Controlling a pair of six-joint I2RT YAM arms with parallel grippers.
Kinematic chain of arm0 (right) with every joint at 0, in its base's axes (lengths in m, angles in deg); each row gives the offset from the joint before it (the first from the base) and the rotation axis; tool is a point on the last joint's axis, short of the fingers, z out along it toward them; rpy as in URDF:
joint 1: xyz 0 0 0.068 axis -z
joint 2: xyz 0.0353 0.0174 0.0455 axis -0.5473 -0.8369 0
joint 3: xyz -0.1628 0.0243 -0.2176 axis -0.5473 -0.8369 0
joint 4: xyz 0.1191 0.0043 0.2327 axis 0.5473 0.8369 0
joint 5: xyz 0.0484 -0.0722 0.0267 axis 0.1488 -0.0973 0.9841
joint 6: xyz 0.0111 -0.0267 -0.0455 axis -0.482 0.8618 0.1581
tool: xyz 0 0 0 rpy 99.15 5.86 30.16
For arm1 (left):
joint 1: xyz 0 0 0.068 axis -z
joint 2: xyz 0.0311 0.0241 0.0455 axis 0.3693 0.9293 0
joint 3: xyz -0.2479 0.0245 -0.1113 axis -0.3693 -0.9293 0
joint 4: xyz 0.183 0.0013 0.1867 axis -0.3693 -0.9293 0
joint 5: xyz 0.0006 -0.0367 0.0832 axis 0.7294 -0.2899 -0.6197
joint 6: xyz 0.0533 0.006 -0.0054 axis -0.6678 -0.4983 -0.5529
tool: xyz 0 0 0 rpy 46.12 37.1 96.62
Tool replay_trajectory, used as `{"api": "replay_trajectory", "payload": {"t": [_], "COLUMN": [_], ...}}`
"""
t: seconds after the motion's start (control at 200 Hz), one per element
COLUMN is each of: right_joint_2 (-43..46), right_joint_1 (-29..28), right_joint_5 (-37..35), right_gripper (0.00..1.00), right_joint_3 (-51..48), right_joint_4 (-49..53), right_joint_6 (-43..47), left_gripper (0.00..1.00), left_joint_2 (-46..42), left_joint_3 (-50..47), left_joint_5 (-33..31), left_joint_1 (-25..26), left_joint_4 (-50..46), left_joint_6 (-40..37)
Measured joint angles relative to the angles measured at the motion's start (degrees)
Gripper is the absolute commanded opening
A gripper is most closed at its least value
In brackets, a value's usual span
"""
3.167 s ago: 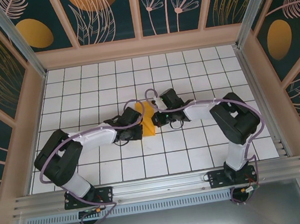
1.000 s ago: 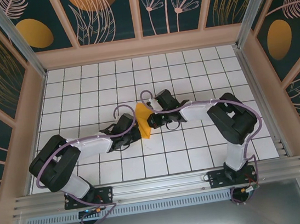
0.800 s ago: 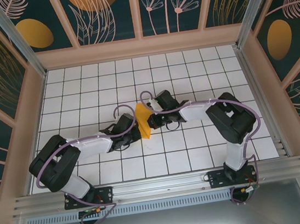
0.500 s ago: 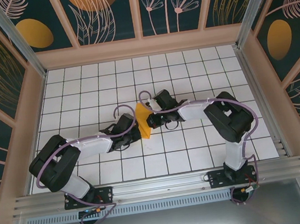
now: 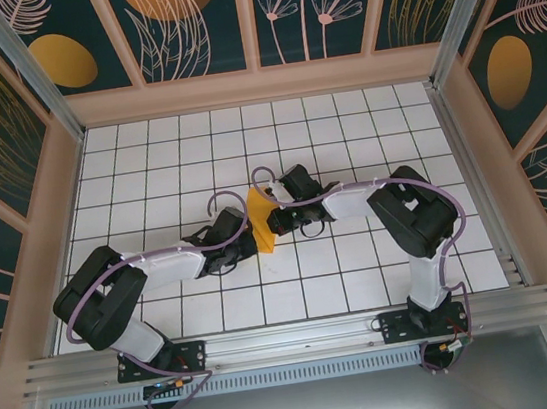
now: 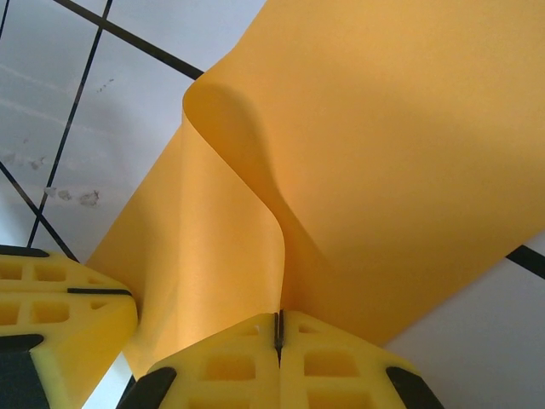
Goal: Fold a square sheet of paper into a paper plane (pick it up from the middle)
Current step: Fold the triangle a second time at the center of the table.
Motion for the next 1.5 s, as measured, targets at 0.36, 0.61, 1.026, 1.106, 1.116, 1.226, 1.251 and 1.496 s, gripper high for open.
{"api": "replay_trajectory", "payload": {"t": [0.36,0.61,1.026,1.106,1.116,1.226,1.251,1.496], "right_joint_2": [-0.2,-0.2,-0.2,-0.2,-0.2,-0.2,-0.2,-0.2], "right_joint_1": [0.0,0.0,0.0,0.1,0.1,0.2,0.2,0.2], "right_joint_5": [0.0,-0.1,-0.2,-0.2,-0.2,-0.2,-0.2,-0.1], "right_gripper": [0.06,0.06,0.06,0.06,0.06,0.06,0.06,0.06], "right_joint_3": [0.0,0.0,-0.1,-0.1,-0.1,-0.1,-0.1,-0.2], "right_joint_4": [-0.1,-0.1,-0.3,-0.3,-0.3,-0.3,-0.3,-0.4], "right_joint_6": [0.0,0.0,0.0,0.0,0.0,-0.1,0.0,-0.1], "left_gripper": [0.11,0.16,0.12,0.11,0.10,0.07,0.07,0.06], "left_joint_2": [0.0,-2.6,-13.5,-10.4,-9.9,-5.7,-4.7,0.8], "left_joint_3": [0.0,0.0,-6.2,-6.7,-6.7,-6.7,-6.7,-6.5], "left_joint_5": [0.0,-0.3,5.7,8.6,8.9,12.7,13.3,16.5], "left_joint_1": [0.0,0.0,-8.4,-9.0,-9.0,-9.0,-9.0,-9.0], "left_joint_4": [0.0,-2.9,12.0,16.5,17.2,23.6,24.8,30.4], "left_joint_6": [0.0,0.2,9.1,10.9,11.3,13.0,13.5,15.3]}}
